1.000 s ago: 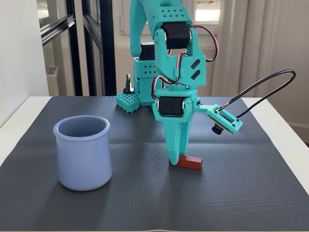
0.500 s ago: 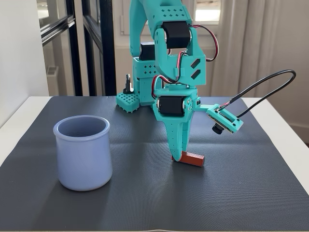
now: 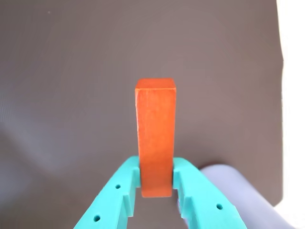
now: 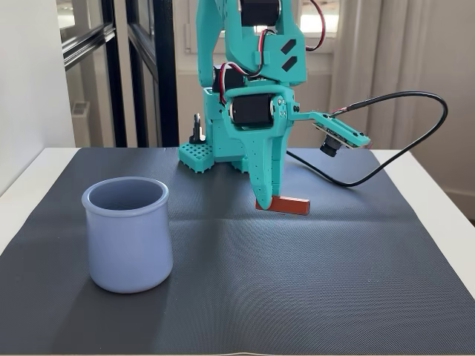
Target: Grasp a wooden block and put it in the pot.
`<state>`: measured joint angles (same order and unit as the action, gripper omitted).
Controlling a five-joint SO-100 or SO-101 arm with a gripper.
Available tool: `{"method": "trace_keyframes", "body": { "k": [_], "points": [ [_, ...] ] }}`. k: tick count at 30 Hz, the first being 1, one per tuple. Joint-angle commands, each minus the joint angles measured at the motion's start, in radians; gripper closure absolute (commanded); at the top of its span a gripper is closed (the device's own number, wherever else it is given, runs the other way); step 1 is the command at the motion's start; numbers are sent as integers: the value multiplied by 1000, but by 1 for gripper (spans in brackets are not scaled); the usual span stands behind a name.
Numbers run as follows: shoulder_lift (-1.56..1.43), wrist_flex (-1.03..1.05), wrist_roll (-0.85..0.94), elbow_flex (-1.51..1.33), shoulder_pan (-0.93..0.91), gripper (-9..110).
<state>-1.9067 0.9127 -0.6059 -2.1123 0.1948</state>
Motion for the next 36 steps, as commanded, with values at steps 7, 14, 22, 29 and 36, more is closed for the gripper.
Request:
{"method": "trace_keyframes", "body": {
  "k": [7,14,22,29,36],
  "points": [
    [-161,9,100,41,-176,98],
    [-167,3,172,97,-302,98],
    [-161,2,245,153,-422,98],
    [-80,0,301,155,-449,97],
    [-58,-52,301,152,-433,97]
  ]
}}
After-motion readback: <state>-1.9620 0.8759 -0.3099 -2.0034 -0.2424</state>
